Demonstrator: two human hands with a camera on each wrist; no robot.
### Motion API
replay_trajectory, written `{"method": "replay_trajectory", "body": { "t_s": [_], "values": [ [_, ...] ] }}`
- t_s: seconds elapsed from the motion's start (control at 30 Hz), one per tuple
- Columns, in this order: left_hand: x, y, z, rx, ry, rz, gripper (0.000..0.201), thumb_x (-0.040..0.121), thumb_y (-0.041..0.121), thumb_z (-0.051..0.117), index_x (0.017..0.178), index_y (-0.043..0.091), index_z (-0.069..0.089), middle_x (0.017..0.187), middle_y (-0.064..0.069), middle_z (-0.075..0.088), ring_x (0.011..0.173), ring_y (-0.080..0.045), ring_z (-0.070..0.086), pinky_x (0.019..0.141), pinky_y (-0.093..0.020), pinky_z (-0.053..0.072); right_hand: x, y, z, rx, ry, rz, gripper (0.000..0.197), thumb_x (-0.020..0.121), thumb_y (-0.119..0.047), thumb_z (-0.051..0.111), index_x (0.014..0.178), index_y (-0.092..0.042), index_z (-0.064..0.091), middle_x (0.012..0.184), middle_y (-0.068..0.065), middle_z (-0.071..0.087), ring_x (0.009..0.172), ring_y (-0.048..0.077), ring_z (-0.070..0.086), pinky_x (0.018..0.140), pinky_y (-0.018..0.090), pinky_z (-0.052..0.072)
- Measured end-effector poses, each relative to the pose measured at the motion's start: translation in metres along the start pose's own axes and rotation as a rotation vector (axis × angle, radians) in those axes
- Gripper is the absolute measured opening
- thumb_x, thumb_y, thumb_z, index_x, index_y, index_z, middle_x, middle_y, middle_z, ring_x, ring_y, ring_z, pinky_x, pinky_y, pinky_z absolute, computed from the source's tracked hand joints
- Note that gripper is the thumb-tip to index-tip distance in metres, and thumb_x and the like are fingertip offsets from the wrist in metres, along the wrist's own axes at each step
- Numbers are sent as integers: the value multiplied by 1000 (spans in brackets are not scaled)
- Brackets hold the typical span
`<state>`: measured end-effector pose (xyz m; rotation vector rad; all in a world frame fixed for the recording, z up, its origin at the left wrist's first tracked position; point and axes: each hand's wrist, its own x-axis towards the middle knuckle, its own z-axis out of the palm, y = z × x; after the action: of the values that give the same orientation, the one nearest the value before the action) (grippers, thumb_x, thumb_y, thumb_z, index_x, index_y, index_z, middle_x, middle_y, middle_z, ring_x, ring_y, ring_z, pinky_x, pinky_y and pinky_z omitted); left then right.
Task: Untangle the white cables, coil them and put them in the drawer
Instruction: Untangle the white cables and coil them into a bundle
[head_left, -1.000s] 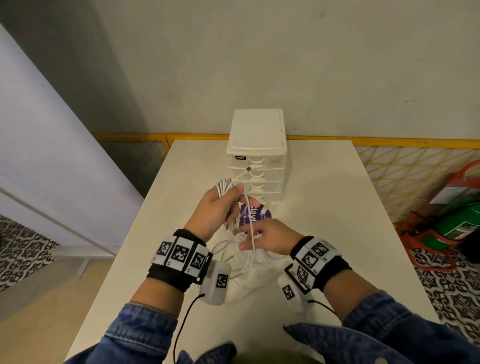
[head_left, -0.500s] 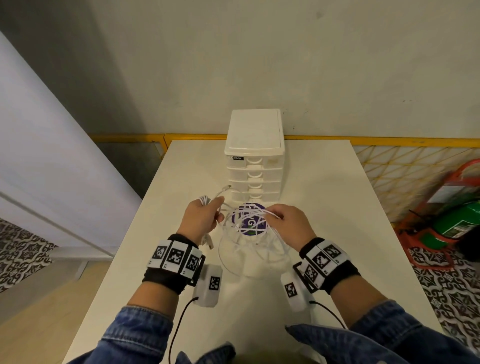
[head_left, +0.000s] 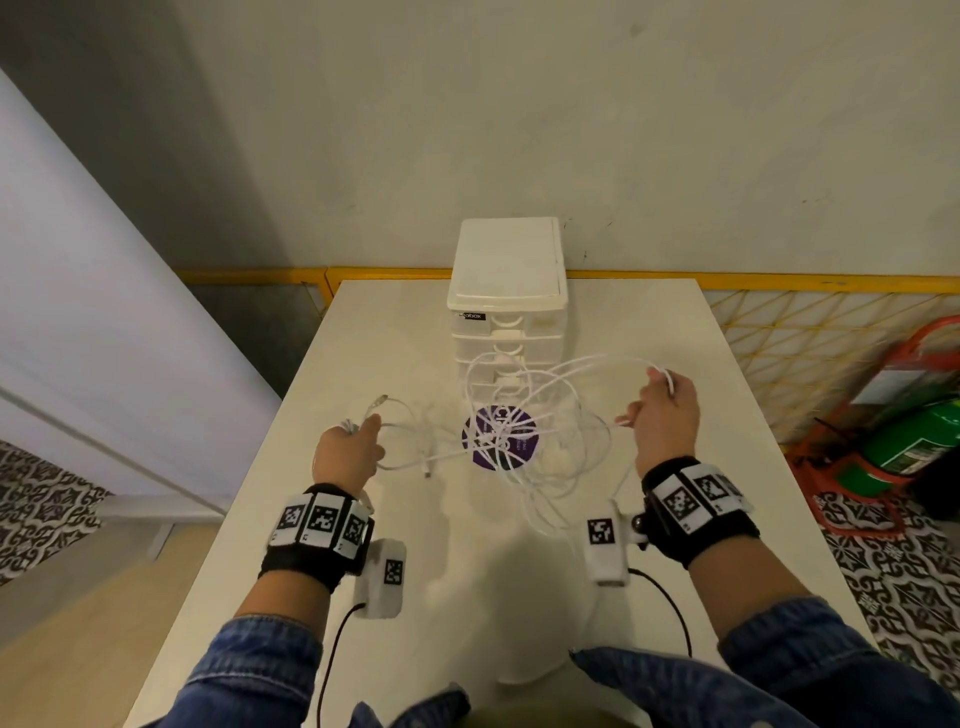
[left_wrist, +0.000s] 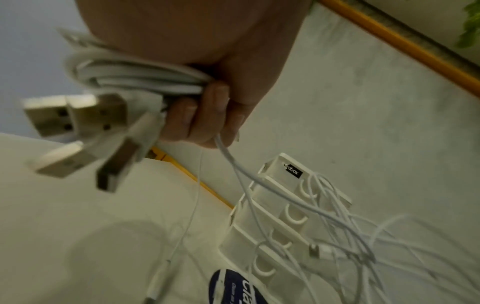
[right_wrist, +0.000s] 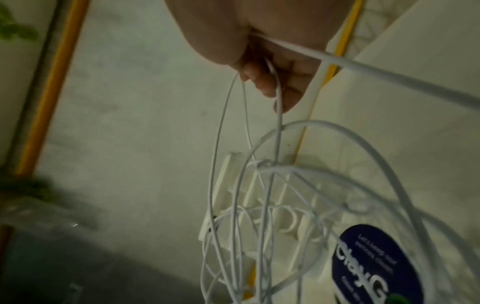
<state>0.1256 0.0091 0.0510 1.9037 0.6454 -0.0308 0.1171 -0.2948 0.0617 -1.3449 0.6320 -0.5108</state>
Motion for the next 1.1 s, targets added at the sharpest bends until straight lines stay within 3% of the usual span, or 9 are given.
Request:
{"method": "replay_trajectory", "body": {
  "t_s": [0.2, 0.3, 0.4, 0.5, 0.57, 0.7, 0.87, 0.97, 1.1],
  "values": [
    [-20, 23, 10, -171, -127, 141, 23, 92, 28, 57, 85, 6, 52, 61, -4, 51, 50, -16, 39, 48, -26, 34, 10, 34, -17, -375, 48, 164, 45, 92, -13, 43, 137, -12, 38, 125, 15, 48, 111, 31, 51, 97, 44, 41],
    [-36, 40, 19, -180, -236, 270, 24, 94, 26, 56, 80, 9, 46, 52, 2, 45, 48, -15, 35, 46, -24, 31, -6, 24, -16, -620, 20, -250, 54, 85, -13, 52, 137, -11, 40, 141, 16, 37, 129, 32, 39, 106, 44, 34],
    [-50, 55, 27, -203, -341, 350, 28, 95, 24, 55, 75, 10, 41, 48, 5, 39, 45, -12, 32, 45, -23, 26, -25, 9, 1, -654, -279, -762, 35, 84, -6, 56, 118, -14, 60, 129, 8, 53, 121, 17, 44, 106, 35, 34],
    [-63, 69, 28, -221, -437, 414, 36, 96, 22, 53, 66, 12, 36, 50, 0, 31, 44, -12, 26, 44, -22, 23, -45, 10, 21, -783, -860, -685, 27, 92, -15, 53, 117, -20, 63, 123, -1, 60, 113, 11, 51, 98, 22, 36],
    [-69, 77, 25, -231, -467, 452, 39, 97, 21, 51, 63, 13, 34, 54, -5, 27, 45, -13, 24, 44, -22, 22, -49, 27, 27, -924, -1006, -580, 40, 92, -23, 55, 131, -22, 51, 134, -1, 53, 120, 16, 49, 99, 24, 36],
    [-73, 81, 19, -234, -457, 468, 28, 97, 20, 51, 73, 8, 43, 58, -7, 29, 45, -11, 26, 46, -24, 21, -53, 44, 24, -1114, -1040, -574, 64, 87, -43, 58, 143, -33, 30, 129, 0, 56, 113, 20, 53, 99, 38, 41],
    [-71, 77, 16, -261, -407, 402, 26, 97, 22, 51, 76, 8, 44, 60, -6, 27, 50, -14, 24, 49, -27, 20, -63, 49, 24, -1207, -1004, -581, 39, 81, -49, 62, 115, -29, 64, 106, -2, 68, 103, 20, 59, 95, 34, 41],
    [-73, 84, 16, -282, -432, 406, 31, 97, 21, 51, 69, 13, 38, 59, -5, 26, 50, -14, 23, 47, -24, 19, -68, 49, 27, -1265, -985, -475, 51, 73, -70, 56, 87, -24, 72, 85, -5, 70, 93, 17, 58, 91, 36, 38],
    [-75, 88, 17, -277, -434, 415, 26, 96, 21, 53, 75, 12, 41, 59, -5, 27, 48, -12, 25, 46, -24, 19, -66, 46, 29, -1366, -862, -485, 43, 82, -62, 52, 93, -25, 73, 94, 1, 67, 100, 21, 53, 89, 36, 39]
  ]
}}
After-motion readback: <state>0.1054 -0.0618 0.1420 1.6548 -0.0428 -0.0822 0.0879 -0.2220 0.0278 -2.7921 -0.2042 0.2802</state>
